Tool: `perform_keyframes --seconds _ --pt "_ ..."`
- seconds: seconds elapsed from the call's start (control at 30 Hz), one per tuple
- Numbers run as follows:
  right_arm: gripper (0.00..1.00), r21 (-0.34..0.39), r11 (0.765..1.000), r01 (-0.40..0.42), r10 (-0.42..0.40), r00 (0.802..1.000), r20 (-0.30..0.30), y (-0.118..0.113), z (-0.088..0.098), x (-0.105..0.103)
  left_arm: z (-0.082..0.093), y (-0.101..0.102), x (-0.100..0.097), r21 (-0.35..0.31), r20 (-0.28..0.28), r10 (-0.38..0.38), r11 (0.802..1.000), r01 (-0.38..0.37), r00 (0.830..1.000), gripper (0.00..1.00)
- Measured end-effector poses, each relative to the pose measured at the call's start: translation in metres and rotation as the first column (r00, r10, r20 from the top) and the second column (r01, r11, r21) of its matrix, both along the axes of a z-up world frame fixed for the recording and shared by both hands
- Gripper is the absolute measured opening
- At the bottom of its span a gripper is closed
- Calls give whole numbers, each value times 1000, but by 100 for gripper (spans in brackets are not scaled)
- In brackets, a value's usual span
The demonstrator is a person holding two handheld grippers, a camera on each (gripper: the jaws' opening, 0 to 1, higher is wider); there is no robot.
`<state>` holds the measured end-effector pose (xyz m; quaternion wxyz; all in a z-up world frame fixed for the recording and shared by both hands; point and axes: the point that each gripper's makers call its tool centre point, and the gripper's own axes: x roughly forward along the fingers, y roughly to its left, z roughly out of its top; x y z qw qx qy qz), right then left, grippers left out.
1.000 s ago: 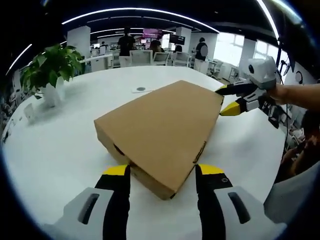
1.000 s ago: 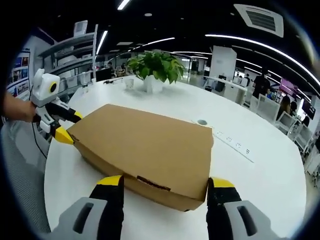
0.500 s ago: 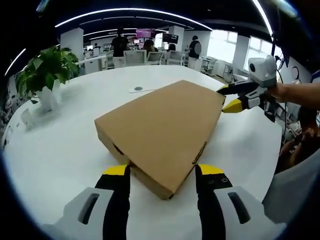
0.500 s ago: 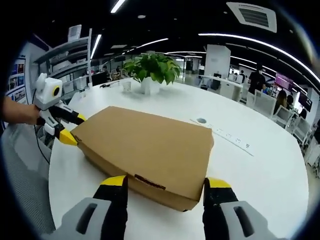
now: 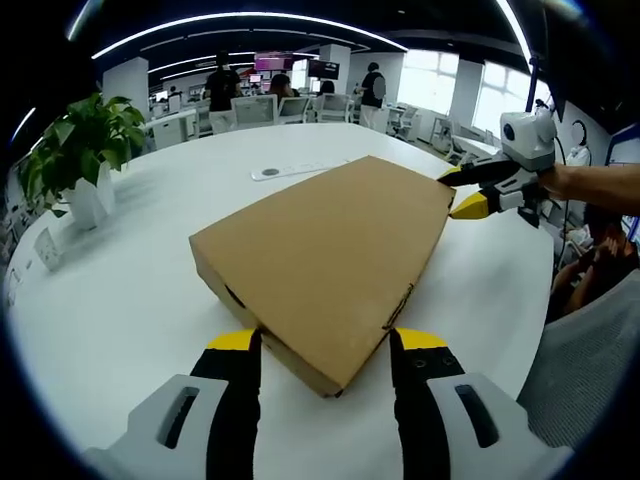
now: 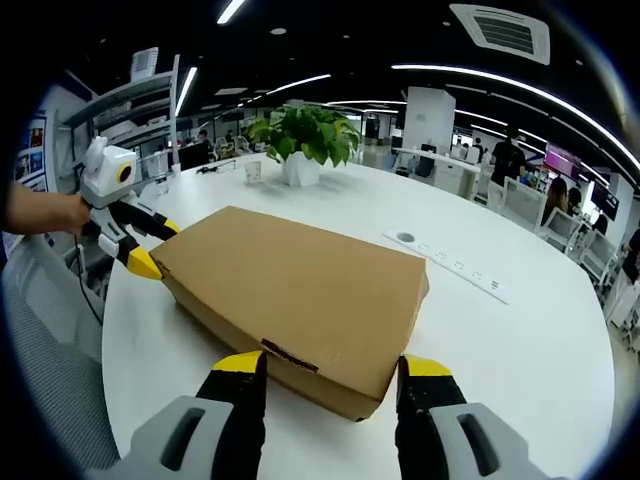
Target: Operate the shoe box by opening the lid, removing the specified soft item, and placing it in the target area until the item is outside and the box remains undamaged.
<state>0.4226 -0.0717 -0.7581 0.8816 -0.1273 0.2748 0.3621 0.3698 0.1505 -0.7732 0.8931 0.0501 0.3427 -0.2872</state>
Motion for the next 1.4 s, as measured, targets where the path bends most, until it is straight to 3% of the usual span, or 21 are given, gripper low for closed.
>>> perform_keyframes --seconds 0.67,1.4 --pt "42 1 1000 -13 13 1000 10 18 0 -30 2 25 -8 9 -26 -107 994 107 994 51" --pt "43 23 997 -70 69 997 22 59 0 -68 2 66 -18 69 -80 -174 981 180 981 49"
